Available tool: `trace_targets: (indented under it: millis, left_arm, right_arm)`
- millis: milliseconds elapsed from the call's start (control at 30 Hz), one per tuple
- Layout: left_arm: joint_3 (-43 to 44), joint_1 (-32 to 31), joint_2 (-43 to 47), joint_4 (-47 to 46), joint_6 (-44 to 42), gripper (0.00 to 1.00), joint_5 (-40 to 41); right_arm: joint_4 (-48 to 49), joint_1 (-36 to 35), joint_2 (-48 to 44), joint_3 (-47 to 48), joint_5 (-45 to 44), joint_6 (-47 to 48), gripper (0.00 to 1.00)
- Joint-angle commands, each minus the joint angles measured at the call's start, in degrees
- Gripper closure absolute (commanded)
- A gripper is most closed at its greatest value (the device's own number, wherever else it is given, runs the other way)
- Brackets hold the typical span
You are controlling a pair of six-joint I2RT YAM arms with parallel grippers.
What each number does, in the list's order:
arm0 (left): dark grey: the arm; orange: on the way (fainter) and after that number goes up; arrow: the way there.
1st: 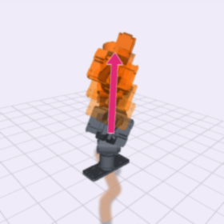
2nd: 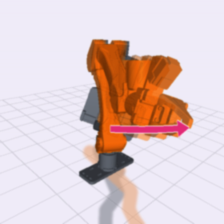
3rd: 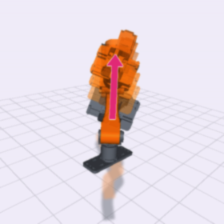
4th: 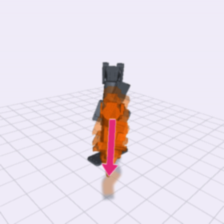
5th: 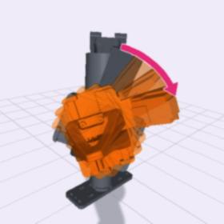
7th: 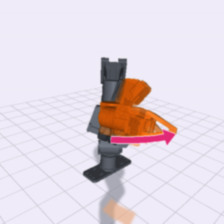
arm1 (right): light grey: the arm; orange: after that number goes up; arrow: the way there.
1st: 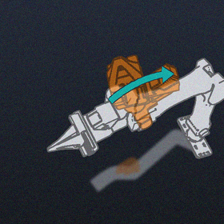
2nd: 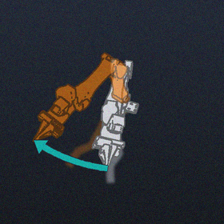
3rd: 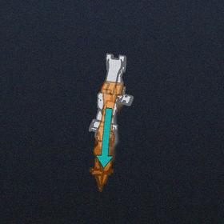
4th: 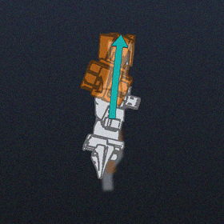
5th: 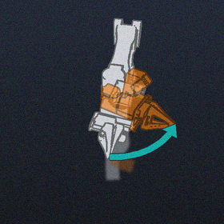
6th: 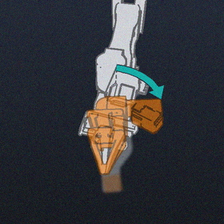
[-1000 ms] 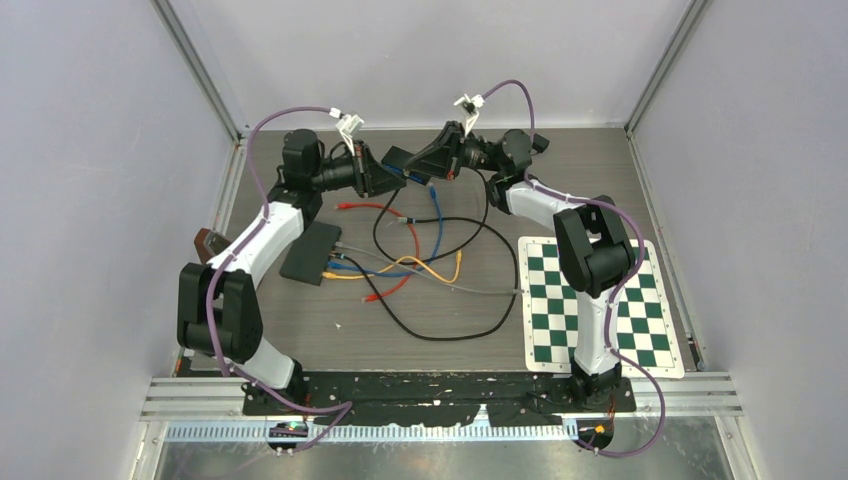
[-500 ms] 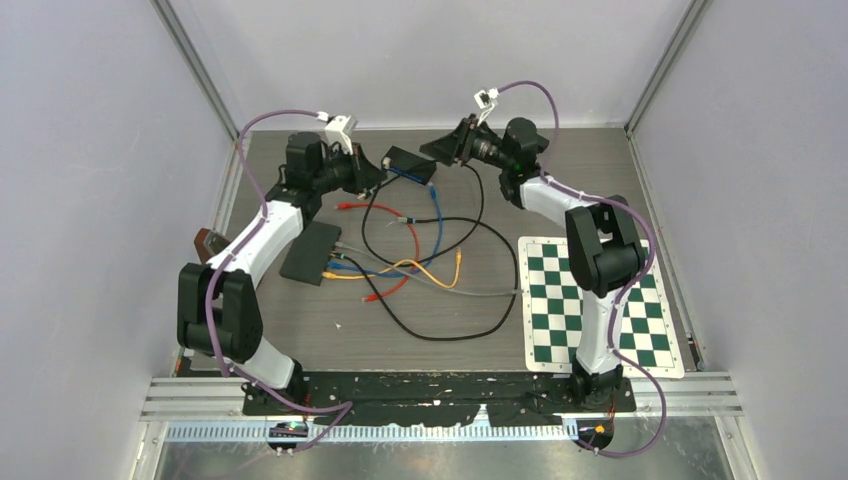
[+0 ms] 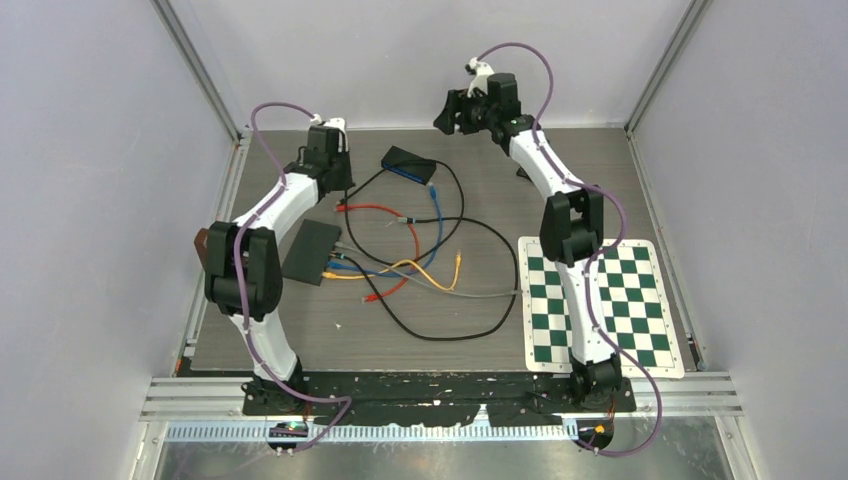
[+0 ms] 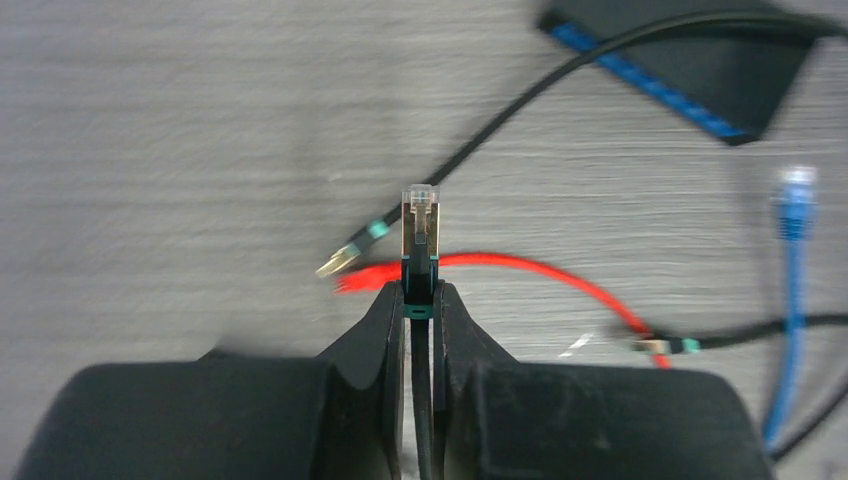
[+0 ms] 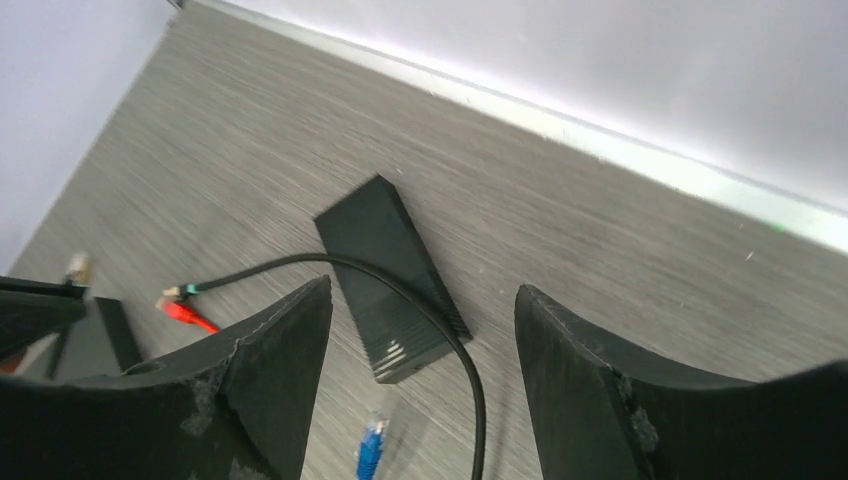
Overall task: Insert the plug into the switch port
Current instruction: Pick up the connector from the center of the board, then move the switch port to the center of the board.
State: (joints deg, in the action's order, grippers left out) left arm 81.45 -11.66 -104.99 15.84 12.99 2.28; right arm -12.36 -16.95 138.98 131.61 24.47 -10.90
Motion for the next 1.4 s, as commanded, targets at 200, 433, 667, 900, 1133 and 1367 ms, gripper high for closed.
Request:
trace_targets:
  millis: [200,433,667,900,1133,1367]
  left_arm:
    - [9.72,3.68,0.24,10.32,-1.18,1.0,28.74]
    - [20.84,7.38,-3.54,16.68,-1.72,1.0,29.9]
    - [30.12,10.43,-6.62,19.97,-1.1,1.0,25.04]
    - [28.82,10.58,-6.67,18.91,-1.0,1.0,24.12]
    - [29.13,13.19,-6.81,19.02,-1.05,1.0,23.06]
    - [28.92,14.23,-6.78,18.99,-0.95,1.0,23.1]
  right_arm:
    - [-5.03,-1.41,8.26,3.92,-1.75,-5.46,0.3]
    - [-1.39,-1.43,7.75,-0.12,-1.1,-7.01,0.48]
    - [-5.07,-2.95,4.53,-2.52,-5.18,5.93,0.28]
    - [-6.07,-8.1,1.24,-5.04,-13.34,30.63,0.19]
    - [-4.09,-9.53,0.86,-7.18,-6.95,46.31,0.14]
    - [-4.85,-10.03,4.64,-2.8,-9.88,51.7,0.11]
